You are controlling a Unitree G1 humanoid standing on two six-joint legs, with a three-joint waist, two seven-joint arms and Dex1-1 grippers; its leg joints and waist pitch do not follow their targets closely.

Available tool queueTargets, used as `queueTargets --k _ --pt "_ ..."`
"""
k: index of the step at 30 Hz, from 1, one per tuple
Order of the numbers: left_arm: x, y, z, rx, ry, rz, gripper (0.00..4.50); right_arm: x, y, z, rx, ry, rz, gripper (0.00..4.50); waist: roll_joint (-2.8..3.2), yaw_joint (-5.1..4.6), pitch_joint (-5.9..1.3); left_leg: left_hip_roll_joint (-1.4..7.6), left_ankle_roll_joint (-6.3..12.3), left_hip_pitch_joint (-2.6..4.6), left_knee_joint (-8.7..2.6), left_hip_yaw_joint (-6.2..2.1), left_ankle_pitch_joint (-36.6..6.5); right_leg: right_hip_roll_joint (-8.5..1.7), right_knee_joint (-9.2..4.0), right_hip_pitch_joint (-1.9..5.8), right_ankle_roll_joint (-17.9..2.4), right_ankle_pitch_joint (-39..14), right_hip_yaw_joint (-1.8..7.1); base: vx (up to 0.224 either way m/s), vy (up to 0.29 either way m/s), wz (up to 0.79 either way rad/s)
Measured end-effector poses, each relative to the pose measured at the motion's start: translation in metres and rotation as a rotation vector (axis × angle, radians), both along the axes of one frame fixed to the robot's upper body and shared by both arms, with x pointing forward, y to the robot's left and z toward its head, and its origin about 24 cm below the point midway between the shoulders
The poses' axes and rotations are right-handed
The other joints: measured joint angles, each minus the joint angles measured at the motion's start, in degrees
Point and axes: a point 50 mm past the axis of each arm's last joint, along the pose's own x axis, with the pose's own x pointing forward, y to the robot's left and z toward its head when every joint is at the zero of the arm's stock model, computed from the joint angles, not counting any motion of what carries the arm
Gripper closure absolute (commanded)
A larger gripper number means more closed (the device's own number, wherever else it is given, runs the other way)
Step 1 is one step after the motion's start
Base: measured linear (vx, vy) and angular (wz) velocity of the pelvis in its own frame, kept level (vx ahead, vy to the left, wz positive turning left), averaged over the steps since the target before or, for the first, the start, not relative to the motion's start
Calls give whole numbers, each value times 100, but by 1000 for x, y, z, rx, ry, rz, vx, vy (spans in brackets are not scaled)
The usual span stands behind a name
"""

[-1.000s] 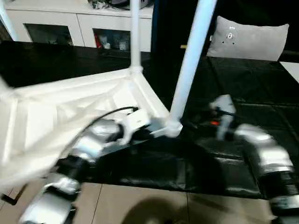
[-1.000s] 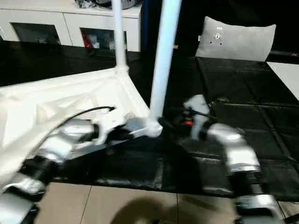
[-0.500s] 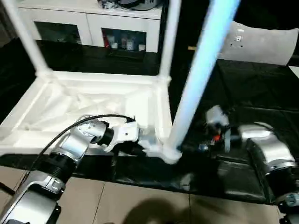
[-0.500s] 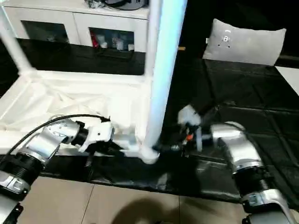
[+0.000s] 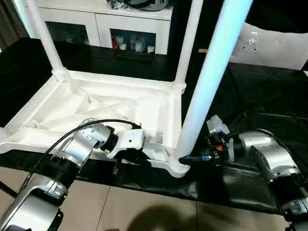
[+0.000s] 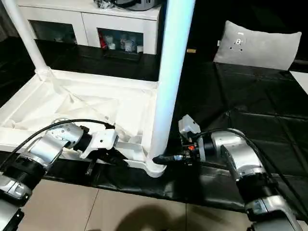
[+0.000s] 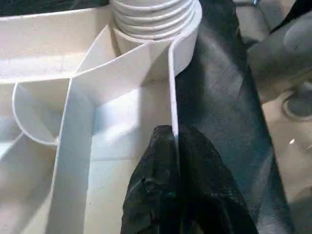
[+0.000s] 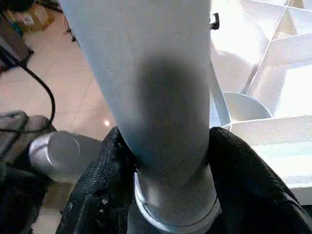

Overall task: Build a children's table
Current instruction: Rotate leg to tighten

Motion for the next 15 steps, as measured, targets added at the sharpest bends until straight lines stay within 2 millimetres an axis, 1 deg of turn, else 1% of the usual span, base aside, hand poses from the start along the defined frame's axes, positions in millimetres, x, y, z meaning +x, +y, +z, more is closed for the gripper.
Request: queueTargets --k 3,5,6,7,9,11,12,13,15 --pt "0 -2 0 -16 36 45 450 -1 5 -1 17 11 -35 254 0 -16 0 0 0 3 0 6 0 -2 2 -1 5 -3 2 0 0 0" --pt "4 1 0 -25 46 137 450 3 9 -3 21 4 -123 254 -6 -36 0 -2 -9 10 6 7 5 -3 18 -2 18 -10 6 0 0 0" --pt "7 3 -2 -24 44 235 450 9 16 -6 29 1 -232 255 -17 -110 0 -2 -24 23 7 8 13 -1 30 -2 18 -10 7 0 0 0" --pt "10 4 -2 -23 37 293 450 14 22 -7 35 -6 -317 255 -24 -194 3 -16 -32 25 10 7 18 4 28 -3 21 -11 5 0 0 0" --pt "15 -2 -4 -34 23 401 450 25 31 -9 29 -18 -493 255 -29 -358 5 -25 -46 37 10 2 26 4 16 -3 24 -12 6 0 0 0" --pt "18 -12 -5 -53 19 470 450 32 33 -8 15 -30 -613 256 -27 -421 4 -27 -45 37 8 -5 27 7 -9 0 24 -12 1 0 0 0" --pt "20 -17 -6 -62 13 519 450 38 39 -8 14 -27 -689 256 -30 -472 5 -27 -45 29 8 -10 27 10 -16 -3 24 -12 0 0 0 0" --pt "21 -21 -6 -63 8 558 450 42 43 -8 16 -20 -754 256 -28 -502 5 -29 -45 29 8 -13 27 10 -20 -2 24 -12 -1 0 0 0" --pt "25 -30 -6 -63 -11 629 450 48 53 -8 13 -18 -871 256 -28 -511 4 -31 -45 24 8 -16 27 9 -19 -2 24 -12 -1 0 0 0"
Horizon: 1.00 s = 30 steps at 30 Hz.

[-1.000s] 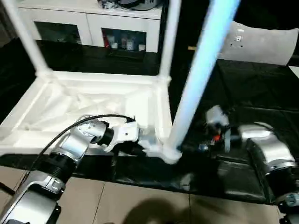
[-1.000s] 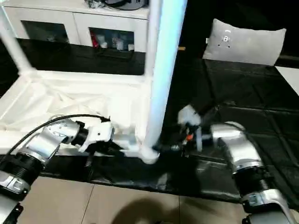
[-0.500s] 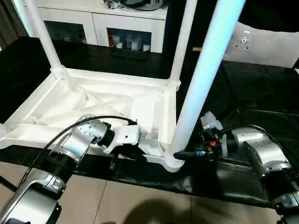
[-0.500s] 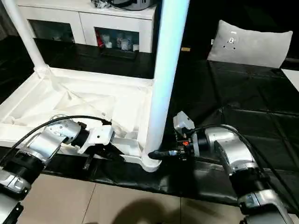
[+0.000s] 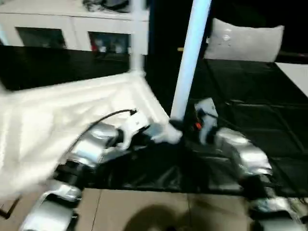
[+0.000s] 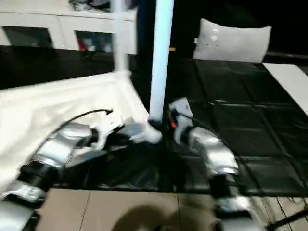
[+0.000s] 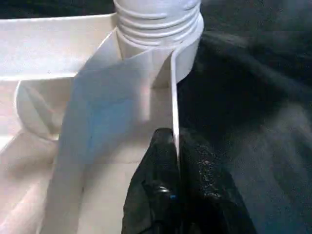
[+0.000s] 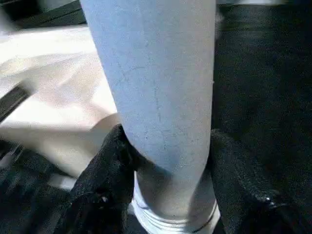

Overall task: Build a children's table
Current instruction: Rotate leg to tighten

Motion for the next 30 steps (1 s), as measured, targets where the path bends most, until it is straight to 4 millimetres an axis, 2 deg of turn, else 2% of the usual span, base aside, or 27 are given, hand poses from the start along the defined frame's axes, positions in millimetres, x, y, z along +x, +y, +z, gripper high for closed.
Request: queueTargets --k 1,3,5,9,12,14,15,17,18,24,28,30 --pt "1 -3 0 4 -8 16 450 2 2 1 -16 -8 -25 256 0 9 0 -1 0 -3 0 -3 0 0 -1 1 0 0 -1 0 0 0" --pt "2 -10 0 10 -25 43 450 4 2 0 -42 -35 -57 189 0 25 0 -4 1 -18 0 -8 0 -3 -4 1 0 0 -1 0 0 0" --pt "3 -14 1 8 -29 57 450 4 1 1 -57 -45 -65 186 5 31 -2 -7 3 -24 0 -8 -1 -8 -3 2 0 0 1 0 0 0" --pt "3 -16 2 10 -37 55 450 4 -1 1 -58 -58 -56 139 5 45 -3 -6 15 -28 -7 -9 -8 -9 1 1 -1 3 3 0 0 0" --pt "3 -17 4 15 -61 16 450 2 -17 3 -68 -85 5 127 13 85 2 -5 20 -31 -17 -10 -11 -8 4 -3 -5 6 2 0 0 0" --pt "2 -13 5 19 -69 -17 450 -1 -28 3 -67 -94 62 98 21 130 6 -2 23 -34 -24 -9 -12 -3 5 -8 -7 7 2 0 0 0" --pt "1 -12 5 19 -72 -53 450 -5 -37 4 -83 -103 129 94 27 176 10 -1 25 -35 -31 -10 -13 -2 6 -11 -26 18 2 0 0 0" --pt "0 -6 5 21 -68 -82 450 -9 -46 7 -94 -109 219 89 30 196 9 2 34 -32 -40 -9 -8 3 9 -11 -29 15 1 0 0 0" --pt "0 -2 5 25 -69 -99 450 -11 -48 8 -101 -110 257 63 30 195 9 7 38 -32 -39 -9 -5 9 9 -11 -30 15 1 0 0 0" --pt "-6 20 7 65 -70 -285 450 -21 -67 15 -159 -107 485 63 29 220 9 8 31 -29 -33 -9 -9 6 7 -3 -30 16 1 0 0 0" --pt "-12 29 8 98 -58 -421 450 -27 -64 15 -160 -96 637 63 28 240 9 10 26 -29 -30 -9 -12 4 9 -1 -24 12 1 0 0 0" --pt "-15 31 9 105 -51 -478 450 -29 -64 15 -148 -83 693 63 28 298 9 20 26 -29 -29 -8 -12 3 9 0 -35 19 1 0 0 0"
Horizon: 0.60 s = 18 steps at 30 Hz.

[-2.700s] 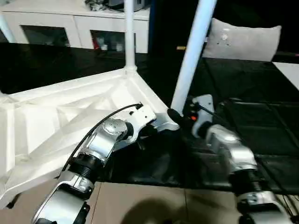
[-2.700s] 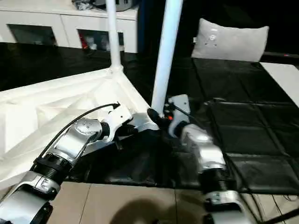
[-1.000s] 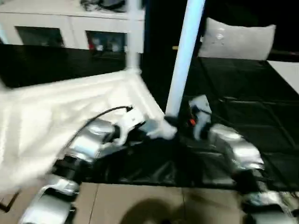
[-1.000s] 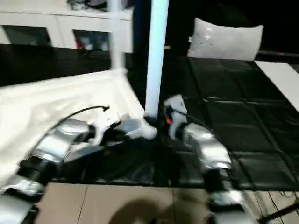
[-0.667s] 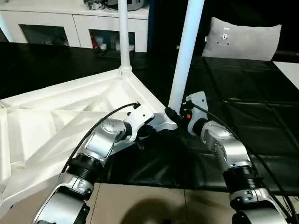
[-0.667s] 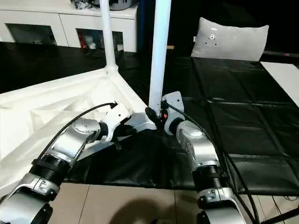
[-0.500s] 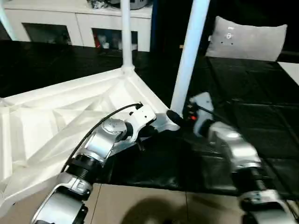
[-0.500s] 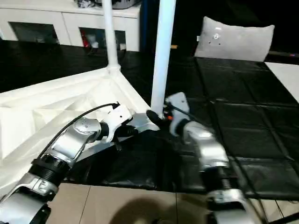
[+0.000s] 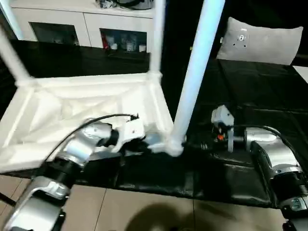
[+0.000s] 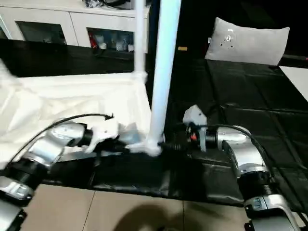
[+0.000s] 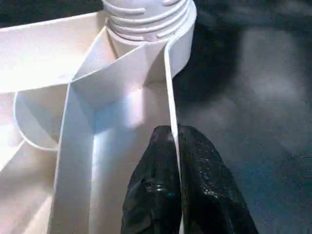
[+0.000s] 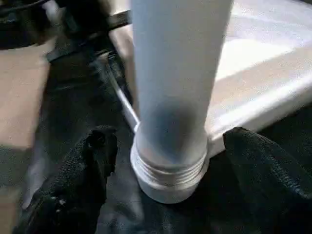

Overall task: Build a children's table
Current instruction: Rotate leg to tighten

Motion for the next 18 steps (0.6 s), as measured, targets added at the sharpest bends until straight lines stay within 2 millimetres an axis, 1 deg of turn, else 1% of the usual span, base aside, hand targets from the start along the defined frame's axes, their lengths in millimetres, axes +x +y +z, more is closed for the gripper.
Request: queueTargets --k 1,2,3,5,7,10,12,14,16,18 --pt "-1 0 0 3 2 -17 450 0 1 0 6 6 16 63 0 25 0 6 0 0 1 0 0 0 1 1 0 0 0 0 0 0" --pt "-2 0 0 5 2 -37 450 0 2 1 10 11 36 89 0 49 0 8 0 0 1 1 0 -1 1 1 0 0 0 0 0 0" --pt "-3 -1 0 8 4 -62 450 -1 4 1 12 18 61 98 -2 70 -1 9 0 0 2 3 0 -2 1 2 0 0 0 0 0 0" --pt "-4 -2 0 9 10 -92 450 -2 8 1 18 37 101 103 -4 91 -3 10 1 1 3 8 1 -3 2 2 0 0 0 0 0 0" --pt "-5 -2 0 11 13 -115 450 -4 10 0 27 58 128 132 -4 117 -3 11 0 1 5 11 0 -5 4 2 0 0 1 0 0 0" --pt "-6 -2 0 8 25 -130 450 -7 15 -3 33 97 169 147 -4 153 -3 15 -2 3 6 14 0 -3 8 2 0 0 0 0 0 0" --pt "-7 -3 -1 5 36 -151 450 -10 17 -6 39 138 191 168 -4 197 -3 22 -3 4 6 18 0 0 8 2 0 0 0 0 0 0" --pt "-8 -3 -1 3 42 -165 450 -11 17 -7 52 159 200 186 -4 216 -3 27 -4 4 7 25 0 0 8 3 0 0 0 0 0 0" --pt "-8 -3 -1 2 50 -171 450 -11 17 -8 58 170 200 196 -4 217 -3 27 -4 5 9 29 0 -2 8 4 0 0 0 0 0 0" --pt "-9 -3 -1 -4 59 -173 450 -13 17 -8 64 175 201 217 -4 220 -3 28 -4 5 10 30 0 -3 8 5 0 0 0 0 0 0"
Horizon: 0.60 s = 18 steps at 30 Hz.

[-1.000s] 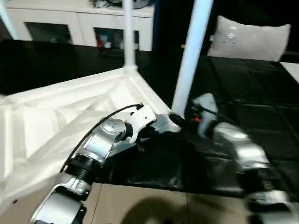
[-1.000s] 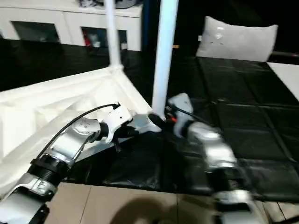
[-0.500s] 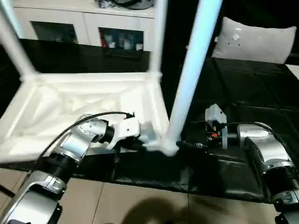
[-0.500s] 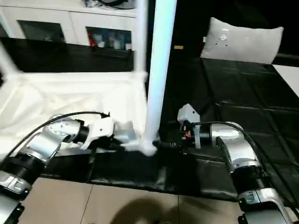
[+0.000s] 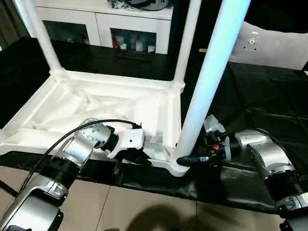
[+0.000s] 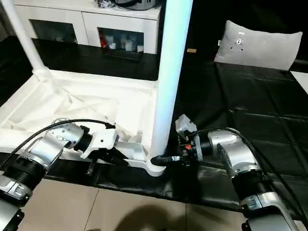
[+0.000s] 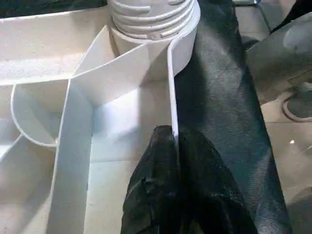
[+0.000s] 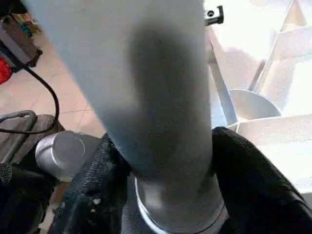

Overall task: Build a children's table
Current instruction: Rotate leg to tighten

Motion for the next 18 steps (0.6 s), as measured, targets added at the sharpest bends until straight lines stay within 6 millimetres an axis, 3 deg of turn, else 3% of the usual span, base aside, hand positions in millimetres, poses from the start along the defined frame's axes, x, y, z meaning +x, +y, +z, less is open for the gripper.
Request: queueTargets --k 5,8,11,12,15,18 --pt "-1 0 0 -29 62 47 450 -6 4 -1 17 6 -31 233 -2 -14 -1 7 -1 1 0 4 0 4 2 -2 1 0 1 0 0 0" --pt "3 4 -1 -36 76 161 450 -1 10 -2 27 -12 -146 238 -1 -53 -1 7 -18 11 4 6 11 8 10 -2 22 -11 3 0 0 0" --pt "11 5 -2 -44 54 337 450 14 23 -5 43 -25 -387 239 -4 -245 1 0 -40 21 10 6 25 19 9 -6 22 -11 3 0 0 0" --pt "14 2 -2 -51 42 387 450 20 26 -5 36 -30 -472 243 -4 -340 1 -3 -44 20 12 2 27 20 -3 -7 23 -11 -1 0 0 0" --pt "19 -17 -6 -88 31 513 450 33 29 -5 10 -38 -679 246 -15 -483 4 -4 -43 18 15 1 27 22 -12 -10 23 -11 0 0 0 0" --pt "23 -32 -6 -98 5 625 450 43 39 -4 -13 -55 -860 246 -6 -518 0 -4 -43 17 7 0 27 24 -7 -14 24 -10 -1 0 0 0"
